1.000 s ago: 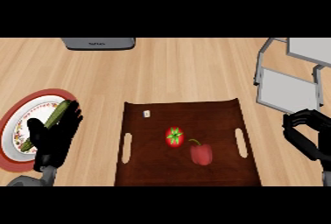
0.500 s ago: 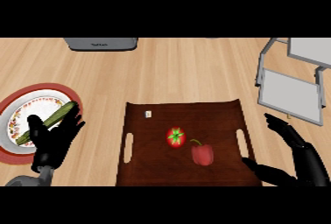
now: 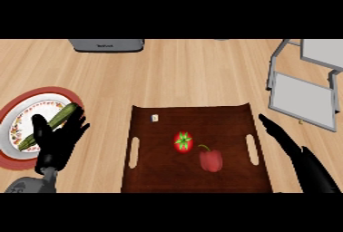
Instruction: Pick the tomato from the tray and place it in the tiered shelf
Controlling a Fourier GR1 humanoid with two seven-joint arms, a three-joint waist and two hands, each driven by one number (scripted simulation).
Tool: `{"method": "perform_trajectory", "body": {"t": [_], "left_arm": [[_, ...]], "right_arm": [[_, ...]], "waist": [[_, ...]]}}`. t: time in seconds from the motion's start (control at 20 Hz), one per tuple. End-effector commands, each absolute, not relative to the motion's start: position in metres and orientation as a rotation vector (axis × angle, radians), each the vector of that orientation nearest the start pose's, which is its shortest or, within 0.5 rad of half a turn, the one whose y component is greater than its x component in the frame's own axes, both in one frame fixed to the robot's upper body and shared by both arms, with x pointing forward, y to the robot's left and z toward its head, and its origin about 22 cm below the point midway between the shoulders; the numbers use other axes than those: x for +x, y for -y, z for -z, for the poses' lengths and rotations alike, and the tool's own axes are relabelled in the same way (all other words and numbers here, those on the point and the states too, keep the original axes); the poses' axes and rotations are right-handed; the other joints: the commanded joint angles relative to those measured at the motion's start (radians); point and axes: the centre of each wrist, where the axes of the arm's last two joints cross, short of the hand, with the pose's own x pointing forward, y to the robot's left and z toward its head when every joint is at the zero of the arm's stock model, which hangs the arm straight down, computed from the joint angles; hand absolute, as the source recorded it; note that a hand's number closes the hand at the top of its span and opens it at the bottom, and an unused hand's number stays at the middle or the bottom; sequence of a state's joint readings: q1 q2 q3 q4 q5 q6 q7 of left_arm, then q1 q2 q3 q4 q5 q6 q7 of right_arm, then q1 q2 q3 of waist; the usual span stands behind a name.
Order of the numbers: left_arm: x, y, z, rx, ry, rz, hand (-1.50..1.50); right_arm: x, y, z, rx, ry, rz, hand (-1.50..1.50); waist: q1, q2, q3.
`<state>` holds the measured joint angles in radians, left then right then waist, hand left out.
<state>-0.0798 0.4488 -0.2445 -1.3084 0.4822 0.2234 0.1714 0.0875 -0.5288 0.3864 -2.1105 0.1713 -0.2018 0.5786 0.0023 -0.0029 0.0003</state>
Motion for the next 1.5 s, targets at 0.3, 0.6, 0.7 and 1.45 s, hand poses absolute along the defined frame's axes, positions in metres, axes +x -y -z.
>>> {"method": "perform_trajectory", "body": {"t": [0.3, 0.6, 0.7, 1.45], "left_arm": [[0.256, -0.279, 0.027, 0.086, 1.112, -0.036, 0.0], [0.243, -0.285, 0.038, 0.081, 1.104, -0.038, 0.0], [0.257, -0.283, 0.025, 0.098, 1.12, -0.049, 0.0], [0.251, -0.293, 0.024, 0.085, 1.127, -0.036, 0.0]], "right_arm": [[0.215, 0.132, -0.152, -0.535, 1.213, -0.514, -1.5], [0.239, 0.104, -0.13, -0.593, 1.076, -0.561, -1.5], [0.244, 0.08, -0.135, -0.601, 1.032, -0.616, -1.5], [0.243, 0.043, -0.08, -0.715, 0.883, -0.683, -1.5]], "waist": [[0.011, 0.002, -0.003], [0.007, 0.002, -0.002], [0.01, 0.002, -0.002], [0.0, 0.001, -0.001]]}}
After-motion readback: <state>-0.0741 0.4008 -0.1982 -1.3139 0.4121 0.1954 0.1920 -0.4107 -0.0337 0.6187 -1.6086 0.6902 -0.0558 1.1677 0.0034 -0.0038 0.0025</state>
